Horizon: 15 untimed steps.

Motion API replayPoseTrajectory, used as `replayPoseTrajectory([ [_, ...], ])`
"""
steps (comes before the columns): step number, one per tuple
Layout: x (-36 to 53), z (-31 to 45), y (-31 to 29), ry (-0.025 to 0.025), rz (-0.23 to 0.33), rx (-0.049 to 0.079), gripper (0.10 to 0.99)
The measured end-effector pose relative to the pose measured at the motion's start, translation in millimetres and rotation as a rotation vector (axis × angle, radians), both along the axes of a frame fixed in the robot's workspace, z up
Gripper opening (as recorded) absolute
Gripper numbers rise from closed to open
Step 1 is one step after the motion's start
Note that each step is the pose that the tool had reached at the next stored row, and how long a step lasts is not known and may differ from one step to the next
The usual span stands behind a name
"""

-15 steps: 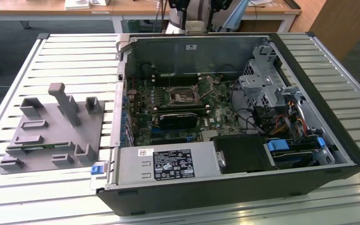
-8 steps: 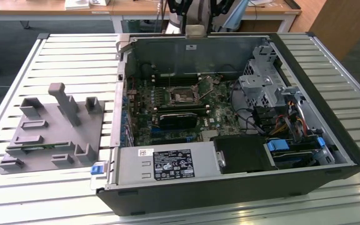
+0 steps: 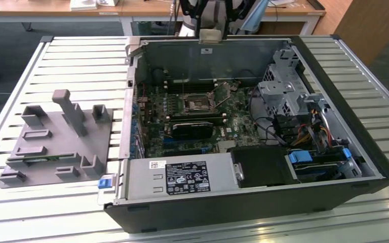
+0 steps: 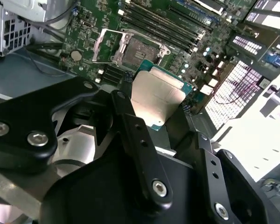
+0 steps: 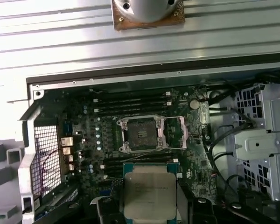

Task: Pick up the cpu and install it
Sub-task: 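Place the cpu into insertion slot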

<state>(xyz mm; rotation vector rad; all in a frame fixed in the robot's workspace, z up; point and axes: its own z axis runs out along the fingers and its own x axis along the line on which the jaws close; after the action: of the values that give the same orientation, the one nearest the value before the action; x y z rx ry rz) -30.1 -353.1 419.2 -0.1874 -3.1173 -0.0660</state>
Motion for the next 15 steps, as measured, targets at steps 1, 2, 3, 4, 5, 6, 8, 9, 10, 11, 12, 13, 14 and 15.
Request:
replayPoseTrajectory([
  [1, 0.0, -0.3, 0.0, 0.0000, -0.014, 0.000, 0.537],
  [2, 0.0, -0.5, 0.0, 0.0000, -0.027, 0.000, 0.537],
  [3, 0.0, -0.8, 0.0, 0.0000, -0.040, 0.000, 0.537],
  [4, 0.0, -1.0, 0.0, 0.0000, -0.054, 0.000, 0.537],
  [5, 0.0, -1.2, 0.0, 0.0000, -0.070, 0.000, 0.537],
  [6, 0.0, -1.4, 0.0, 0.0000, -0.087, 0.000, 0.537],
  [8, 0.0, -1.6, 0.0, 0.0000, -0.118, 0.000, 0.537],
  [9, 0.0, -1.8, 0.0, 0.0000, -0.132, 0.000, 0.537],
  [10, 0.0, -2.0, 0.0, 0.0000, -0.146, 0.000, 0.537],
  [11, 0.0, -2.2, 0.0, 0.0000, -0.160, 0.000, 0.537],
  [12, 0.0, -2.4, 0.0, 0.0000, -0.173, 0.000, 0.537],
  [13, 0.0, -2.5, 0.0, 0.0000, -0.186, 0.000, 0.537],
  [14, 0.0, -2.7, 0.0, 0.0000, -0.199, 0.000, 0.537],
  [15, 0.0, -2.8, 0.0, 0.0000, -0.209, 0.000, 0.537],
])
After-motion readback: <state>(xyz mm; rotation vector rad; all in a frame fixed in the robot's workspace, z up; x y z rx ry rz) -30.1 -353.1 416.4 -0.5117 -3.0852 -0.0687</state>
